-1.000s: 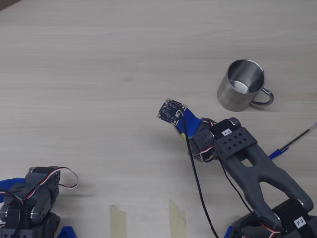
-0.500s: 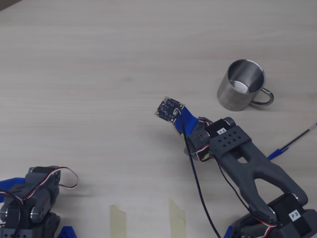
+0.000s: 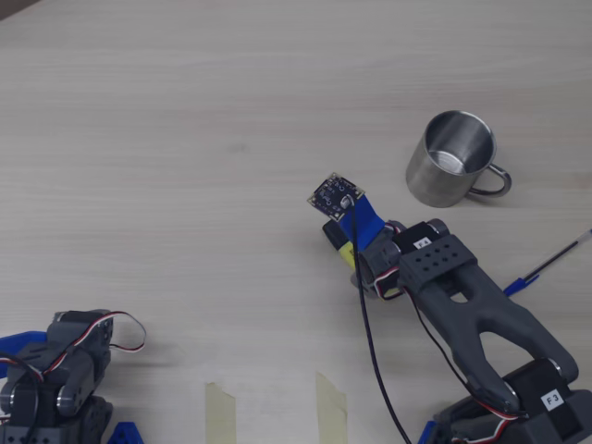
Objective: Grab the yellow pen and put it in the silver cup.
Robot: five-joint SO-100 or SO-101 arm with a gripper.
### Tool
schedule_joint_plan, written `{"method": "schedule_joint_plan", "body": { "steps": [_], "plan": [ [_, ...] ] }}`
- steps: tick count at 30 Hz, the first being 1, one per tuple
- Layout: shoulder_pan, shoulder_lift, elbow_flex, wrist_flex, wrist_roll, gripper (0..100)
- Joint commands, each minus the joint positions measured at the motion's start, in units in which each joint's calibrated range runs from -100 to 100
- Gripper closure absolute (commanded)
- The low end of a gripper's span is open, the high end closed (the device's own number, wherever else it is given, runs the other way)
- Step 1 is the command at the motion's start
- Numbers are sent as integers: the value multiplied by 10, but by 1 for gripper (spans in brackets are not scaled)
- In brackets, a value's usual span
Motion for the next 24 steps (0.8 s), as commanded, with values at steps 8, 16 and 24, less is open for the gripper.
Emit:
{"method": "schedule_joint_plan", "body": {
  "steps": [8, 16, 24],
  "plan": [
    [16, -2, 2, -4, -3, 80],
    [16, 37, -27, -4, -2, 80],
    [16, 61, -20, -4, -2, 80]
  ]
}}
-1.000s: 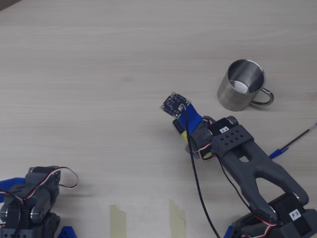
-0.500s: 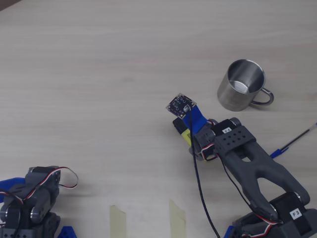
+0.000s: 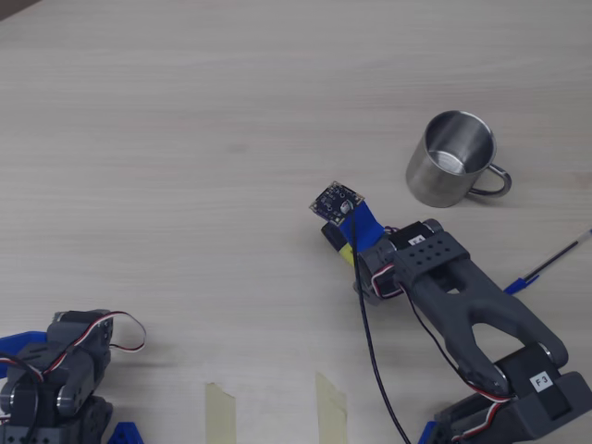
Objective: Grab the yellow pen and put it in the silver cup.
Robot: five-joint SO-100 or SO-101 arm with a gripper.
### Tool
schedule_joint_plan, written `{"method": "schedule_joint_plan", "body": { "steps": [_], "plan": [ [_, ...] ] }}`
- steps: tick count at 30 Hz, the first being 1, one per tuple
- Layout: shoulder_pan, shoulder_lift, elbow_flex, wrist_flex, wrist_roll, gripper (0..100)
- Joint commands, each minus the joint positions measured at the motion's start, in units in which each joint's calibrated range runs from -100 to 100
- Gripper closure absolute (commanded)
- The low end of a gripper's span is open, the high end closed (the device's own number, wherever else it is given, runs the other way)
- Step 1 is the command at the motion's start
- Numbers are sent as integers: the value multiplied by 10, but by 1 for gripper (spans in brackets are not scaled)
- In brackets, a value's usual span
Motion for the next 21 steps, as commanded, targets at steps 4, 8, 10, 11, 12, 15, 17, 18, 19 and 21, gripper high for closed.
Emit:
{"method": "schedule_joint_plan", "body": {
  "steps": [4, 8, 10, 11, 12, 15, 17, 18, 19, 21],
  "plan": [
    [5, 22, -22, -4, -2, 80],
    [5, 24, -21, -4, -2, 80],
    [5, 23, -20, -4, -2, 80],
    [4, 22, -20, -4, -2, 80],
    [3, 21, -20, -4, -2, 80],
    [-2, 20, -20, -4, -2, 80],
    [-3, 19, -20, -4, -2, 80],
    [-3, 19, -20, -4, -2, 80],
    [-3, 19, -20, -4, -2, 80],
    [-3, 18, -20, -4, -2, 80]
  ]
}}
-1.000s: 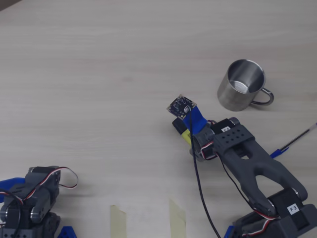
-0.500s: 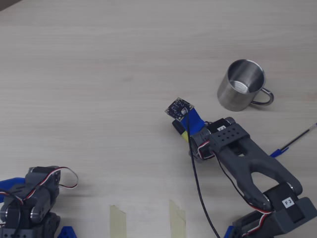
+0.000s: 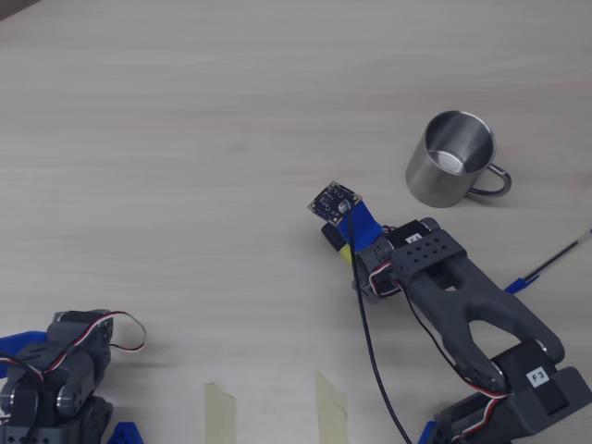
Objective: Grab the yellow pen and put it in the silver cup.
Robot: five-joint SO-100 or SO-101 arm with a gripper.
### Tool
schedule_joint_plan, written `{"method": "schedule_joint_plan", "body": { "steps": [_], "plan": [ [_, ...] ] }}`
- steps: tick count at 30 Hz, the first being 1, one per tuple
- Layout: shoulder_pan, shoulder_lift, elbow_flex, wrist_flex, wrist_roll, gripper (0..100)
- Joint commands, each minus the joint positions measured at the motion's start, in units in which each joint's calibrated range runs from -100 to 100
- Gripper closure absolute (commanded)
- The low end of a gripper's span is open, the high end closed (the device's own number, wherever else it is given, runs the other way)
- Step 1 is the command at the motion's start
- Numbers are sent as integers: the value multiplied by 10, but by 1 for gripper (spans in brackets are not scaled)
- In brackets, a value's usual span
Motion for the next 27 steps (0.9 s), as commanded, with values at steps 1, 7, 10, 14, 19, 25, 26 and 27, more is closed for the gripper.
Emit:
{"method": "schedule_joint_plan", "body": {
  "steps": [1, 7, 10, 14, 19, 25, 26, 27],
  "plan": [
    [-3, 1, -9, -4, 0, 81],
    [-3, 1, -9, -4, 0, 89],
    [-3, 1, -9, -4, 0, 89],
    [-3, -1, -9, -4, 0, 89],
    [-3, -23, -8, -4, 0, 89],
    [-3, -59, 25, -4, 0, 89],
    [-2, -66, 28, -4, 0, 89],
    [0, -73, 28, -4, 0, 89]
  ]
}}
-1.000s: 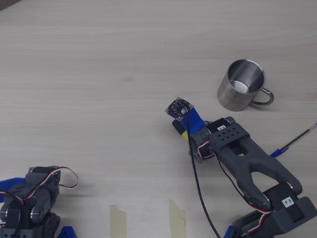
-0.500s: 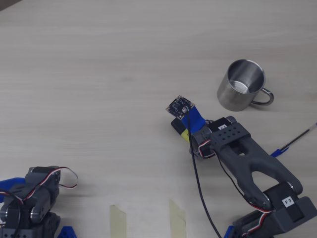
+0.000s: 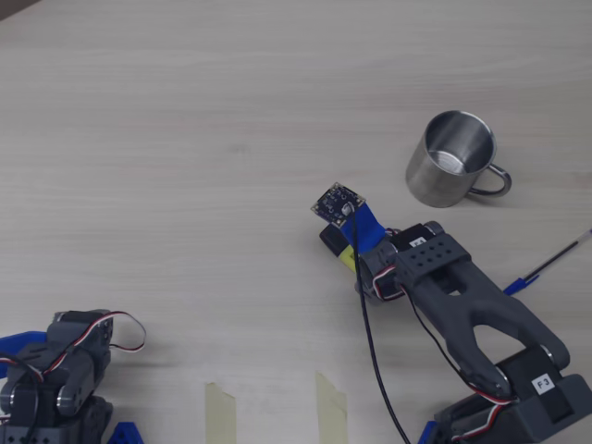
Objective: Grab the yellow pen and put it in the silver cup.
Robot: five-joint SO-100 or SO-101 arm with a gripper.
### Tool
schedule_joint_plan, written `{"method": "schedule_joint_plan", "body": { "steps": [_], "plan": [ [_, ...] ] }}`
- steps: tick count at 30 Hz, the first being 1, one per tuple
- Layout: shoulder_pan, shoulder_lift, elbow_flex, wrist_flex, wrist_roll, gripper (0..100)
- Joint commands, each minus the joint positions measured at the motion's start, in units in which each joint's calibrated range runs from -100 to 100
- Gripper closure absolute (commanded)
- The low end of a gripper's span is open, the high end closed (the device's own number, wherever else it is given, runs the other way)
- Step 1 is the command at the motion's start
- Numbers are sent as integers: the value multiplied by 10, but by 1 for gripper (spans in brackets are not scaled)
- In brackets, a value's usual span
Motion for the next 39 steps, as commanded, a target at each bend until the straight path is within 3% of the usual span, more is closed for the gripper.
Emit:
{"method": "schedule_joint_plan", "body": {
  "steps": [1, 21, 39],
  "plan": [
    [0, -46, -1, -4, -2, 89],
    [25, -167, -12, -7, -2, 89],
    [73, -249, -3, -171, -1, 89]
  ]
}}
